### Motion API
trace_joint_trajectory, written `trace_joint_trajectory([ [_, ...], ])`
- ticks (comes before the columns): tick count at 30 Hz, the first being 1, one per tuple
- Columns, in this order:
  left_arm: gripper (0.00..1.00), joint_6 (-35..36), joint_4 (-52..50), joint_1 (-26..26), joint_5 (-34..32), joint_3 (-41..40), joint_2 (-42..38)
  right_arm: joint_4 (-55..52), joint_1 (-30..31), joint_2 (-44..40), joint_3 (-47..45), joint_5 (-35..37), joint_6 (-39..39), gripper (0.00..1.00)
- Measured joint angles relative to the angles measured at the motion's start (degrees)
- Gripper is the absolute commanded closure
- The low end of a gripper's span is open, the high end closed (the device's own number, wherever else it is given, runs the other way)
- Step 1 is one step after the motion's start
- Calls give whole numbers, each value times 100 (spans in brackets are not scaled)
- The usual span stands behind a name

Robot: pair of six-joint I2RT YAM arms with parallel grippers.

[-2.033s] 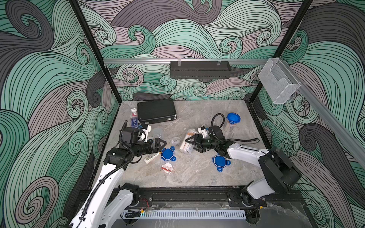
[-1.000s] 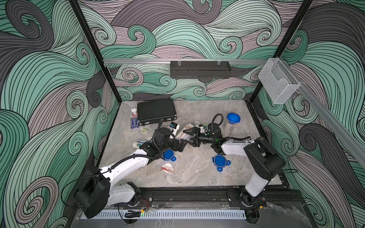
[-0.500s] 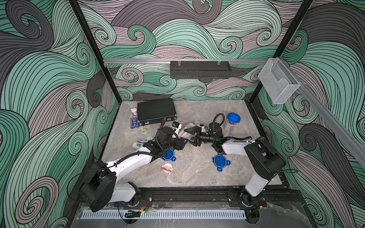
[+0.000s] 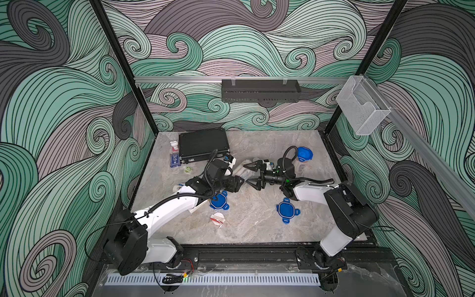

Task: Take out toiletry kits
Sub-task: 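Pour the toiletry kits out of the container.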

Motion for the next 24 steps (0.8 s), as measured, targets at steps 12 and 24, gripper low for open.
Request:
trace_joint_trajectory([
  [12,84,11,-2181,0,328,2306,1421,-1858,-1147,-968,-428,-380,-1598,7],
  [24,83,455,-4948,-2,597,5388,3357,-3923,-1587,-1648,-459,-356,-3560,9],
])
